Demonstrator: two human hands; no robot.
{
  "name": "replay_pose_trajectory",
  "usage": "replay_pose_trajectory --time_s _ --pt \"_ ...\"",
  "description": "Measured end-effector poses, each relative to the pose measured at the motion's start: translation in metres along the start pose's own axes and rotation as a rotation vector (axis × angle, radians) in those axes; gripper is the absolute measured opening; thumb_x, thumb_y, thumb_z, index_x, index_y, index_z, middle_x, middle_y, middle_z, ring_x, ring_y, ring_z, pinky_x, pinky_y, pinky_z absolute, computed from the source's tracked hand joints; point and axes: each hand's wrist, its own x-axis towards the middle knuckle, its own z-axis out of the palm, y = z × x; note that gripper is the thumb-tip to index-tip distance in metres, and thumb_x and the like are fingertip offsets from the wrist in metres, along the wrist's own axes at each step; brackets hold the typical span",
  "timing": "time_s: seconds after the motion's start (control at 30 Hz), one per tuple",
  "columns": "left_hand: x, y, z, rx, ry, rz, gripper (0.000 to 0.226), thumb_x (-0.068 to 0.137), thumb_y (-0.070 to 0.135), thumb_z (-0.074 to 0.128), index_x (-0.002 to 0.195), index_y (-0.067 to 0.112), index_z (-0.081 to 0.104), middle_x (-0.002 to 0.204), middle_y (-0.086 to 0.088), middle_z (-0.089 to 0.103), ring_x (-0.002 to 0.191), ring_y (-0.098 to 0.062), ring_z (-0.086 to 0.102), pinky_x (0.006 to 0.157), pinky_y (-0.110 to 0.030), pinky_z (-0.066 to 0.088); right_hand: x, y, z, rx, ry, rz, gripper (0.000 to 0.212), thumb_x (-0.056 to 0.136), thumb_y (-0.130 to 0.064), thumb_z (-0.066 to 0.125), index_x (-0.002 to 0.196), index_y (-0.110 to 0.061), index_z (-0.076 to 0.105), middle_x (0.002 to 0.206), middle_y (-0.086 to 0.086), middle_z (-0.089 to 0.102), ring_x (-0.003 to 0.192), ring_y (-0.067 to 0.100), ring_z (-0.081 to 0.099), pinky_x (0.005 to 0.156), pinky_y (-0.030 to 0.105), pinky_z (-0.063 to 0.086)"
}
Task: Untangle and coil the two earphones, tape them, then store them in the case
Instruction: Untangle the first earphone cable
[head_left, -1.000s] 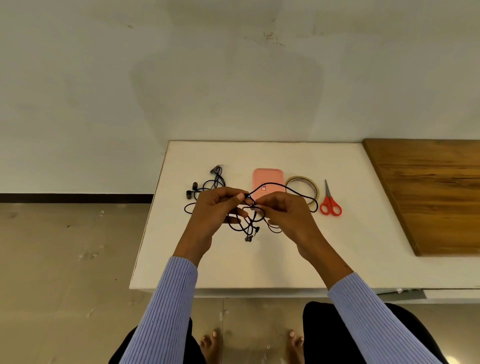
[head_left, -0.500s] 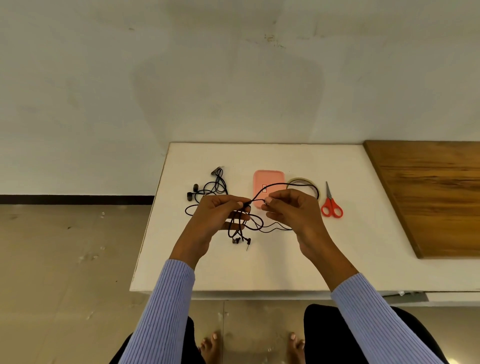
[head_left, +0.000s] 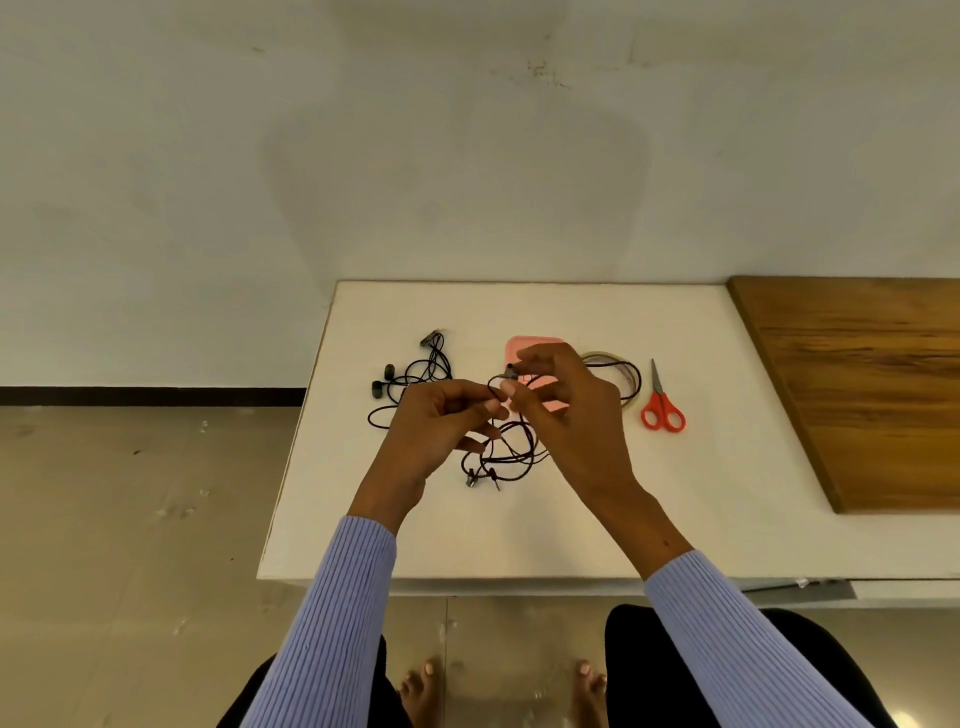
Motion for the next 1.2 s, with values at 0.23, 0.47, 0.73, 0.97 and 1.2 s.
replay_pose_trajectory --time_s 0.23,0.47,0.73,0.97,1.2 --pt "0.002 0.001 -0.004 -0.131 0.024 -0.017 0.014 0.089 0.002 0.057 0.096 0.005 0.069 0.081 -0.007 0.072 0.076 -0.018 0.071 0.07 -0.025 0.058 -0.004 0.018 -0.006 -0.286 -0.103 0.035 0.049 0.067 -0.042 0.079 0.11 -0.029 0.059 0.102 -0.014 0.057 0.075 0.004 0.059 0.065 0.022 0.05" --pt "0.002 0.007 -0.003 -0.403 -0.005 -0.099 0.018 0.092 0.001 0.05 0.091 0.009 0.066 0.068 0.001 0.069 0.067 -0.013 0.068 0.063 -0.024 0.057 -0.001 0.027 -0.006 -0.471 -0.285 0.086 0.02 0.081 -0.023 0.069 0.101 -0.024 0.069 0.097 -0.007 0.068 0.068 0.004 0.053 0.072 0.025 0.048" --pt "0.006 0.003 -0.021 -0.358 0.305 -0.043 0.015 0.092 0.014 0.054 0.094 0.009 0.069 0.063 0.003 0.062 0.063 -0.015 0.061 0.051 -0.018 0.049 0.007 0.018 -0.033 0.154 -0.162 0.427 0.009 0.086 -0.012 0.065 0.093 -0.007 0.068 0.075 0.009 0.069 0.055 0.01 0.063 0.052 0.022 0.055" --pt "0.004 -0.004 -0.015 0.056 0.21 0.038 0.015 0.087 0.027 0.063 0.097 0.018 0.07 0.088 -0.002 0.072 0.077 -0.013 0.066 0.058 -0.018 0.051 0.007 0.008 -0.033 0.198 -0.153 0.429 0.012 0.09 -0.025 0.059 0.091 -0.017 0.069 0.068 0.001 0.062 0.053 0.006 0.053 0.051 0.02 0.046" --pt "0.001 -0.002 -0.003 0.216 -0.069 0.077 0.018 0.075 0.024 0.075 0.094 0.023 0.073 0.077 0.006 0.072 0.066 -0.001 0.062 0.055 -0.01 0.044 0.007 0.002 -0.02 0.313 -0.104 0.402 0.017 0.091 -0.025 0.059 0.079 -0.029 0.071 0.057 -0.004 0.054 0.047 0.004 0.043 0.045 0.016 0.038"
